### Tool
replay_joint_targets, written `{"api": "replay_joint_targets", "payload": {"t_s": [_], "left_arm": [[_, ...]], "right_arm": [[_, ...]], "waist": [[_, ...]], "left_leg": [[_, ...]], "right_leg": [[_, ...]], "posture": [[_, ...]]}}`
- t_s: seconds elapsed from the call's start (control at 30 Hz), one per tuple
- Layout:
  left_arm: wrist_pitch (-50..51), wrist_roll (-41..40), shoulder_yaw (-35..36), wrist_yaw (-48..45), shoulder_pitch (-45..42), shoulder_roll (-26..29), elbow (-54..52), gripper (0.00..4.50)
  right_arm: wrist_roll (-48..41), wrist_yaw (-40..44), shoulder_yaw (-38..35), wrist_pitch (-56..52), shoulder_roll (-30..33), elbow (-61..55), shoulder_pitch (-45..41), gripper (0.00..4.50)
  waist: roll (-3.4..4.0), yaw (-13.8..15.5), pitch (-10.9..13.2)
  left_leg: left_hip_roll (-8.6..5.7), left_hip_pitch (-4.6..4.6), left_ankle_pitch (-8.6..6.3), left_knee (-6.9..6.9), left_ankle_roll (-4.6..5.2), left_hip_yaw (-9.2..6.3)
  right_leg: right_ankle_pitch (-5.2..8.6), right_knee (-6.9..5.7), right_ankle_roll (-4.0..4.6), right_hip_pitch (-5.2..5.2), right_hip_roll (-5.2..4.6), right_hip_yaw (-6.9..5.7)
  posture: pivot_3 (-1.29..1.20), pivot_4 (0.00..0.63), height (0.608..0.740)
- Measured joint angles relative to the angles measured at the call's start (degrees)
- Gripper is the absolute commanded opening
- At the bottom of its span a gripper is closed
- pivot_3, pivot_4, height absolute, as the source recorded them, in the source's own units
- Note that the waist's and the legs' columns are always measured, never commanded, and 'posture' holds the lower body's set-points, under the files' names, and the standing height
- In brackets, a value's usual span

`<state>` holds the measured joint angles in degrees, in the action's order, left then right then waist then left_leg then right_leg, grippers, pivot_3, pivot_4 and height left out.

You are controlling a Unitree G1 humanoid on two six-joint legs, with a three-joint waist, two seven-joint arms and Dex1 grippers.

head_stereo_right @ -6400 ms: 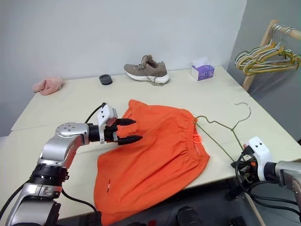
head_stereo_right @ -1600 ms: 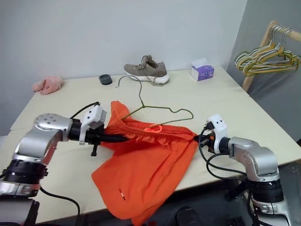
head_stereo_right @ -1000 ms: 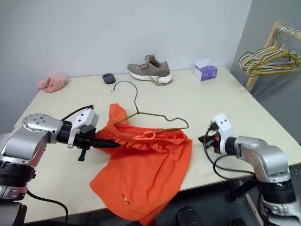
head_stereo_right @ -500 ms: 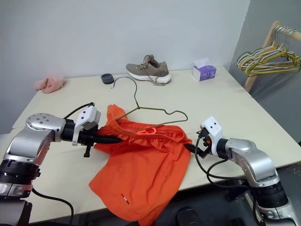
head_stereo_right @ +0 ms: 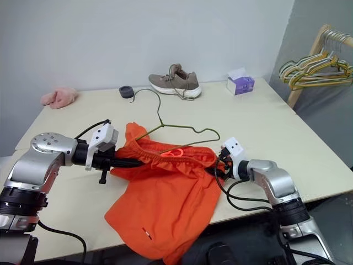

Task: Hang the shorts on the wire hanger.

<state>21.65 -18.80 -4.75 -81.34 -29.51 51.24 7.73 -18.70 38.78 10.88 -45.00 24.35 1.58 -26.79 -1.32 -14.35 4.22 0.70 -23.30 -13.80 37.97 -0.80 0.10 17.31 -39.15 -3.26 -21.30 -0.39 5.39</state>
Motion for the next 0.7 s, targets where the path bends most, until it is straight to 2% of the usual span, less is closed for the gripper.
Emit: {"api": "replay_joint_targets", "payload": {"t_s": [0.27,0.3,0.7], "left_arm": [[0.78,-1.04,0.88,0.86,1.77,0.03,-0.55,0.0],[1.64,-1.74,1.2,0.79,2.17,0.03,-0.93,0.0],[10.39,-9.97,5.23,-2.22,4.66,4.25,-7.88,0.0]], "right_arm": [[-0.95,-0.35,-2.87,0.59,-1.02,0.42,0.0,0.26],[-1.34,-0.56,-3.79,0.33,-1.33,0.42,0.0,0.05],[-9.54,-6.21,-13.72,-11.51,-4.43,0.68,-1.71,0.05]], "waist": [[0.0,0.04,0.0],[0.0,0.04,0.0],[0.01,-0.06,0.0]], "left_leg": [[-0.01,0.0,0.0,0.01,0.0,-0.02],[-0.01,0.0,0.0,0.01,0.0,-0.02],[-0.01,0.07,0.01,0.02,-0.01,0.01]], "right_leg": [[0.0,-0.08,0.0,0.0,-0.02,0.0],[0.0,-0.1,0.0,-0.01,-0.02,-0.01],[0.01,-0.36,0.01,-0.07,0.0,0.02]], "posture": [[-0.2,0.011,0.74],[-0.2,0.011,0.74],[-0.2,0.016,0.74]]}}
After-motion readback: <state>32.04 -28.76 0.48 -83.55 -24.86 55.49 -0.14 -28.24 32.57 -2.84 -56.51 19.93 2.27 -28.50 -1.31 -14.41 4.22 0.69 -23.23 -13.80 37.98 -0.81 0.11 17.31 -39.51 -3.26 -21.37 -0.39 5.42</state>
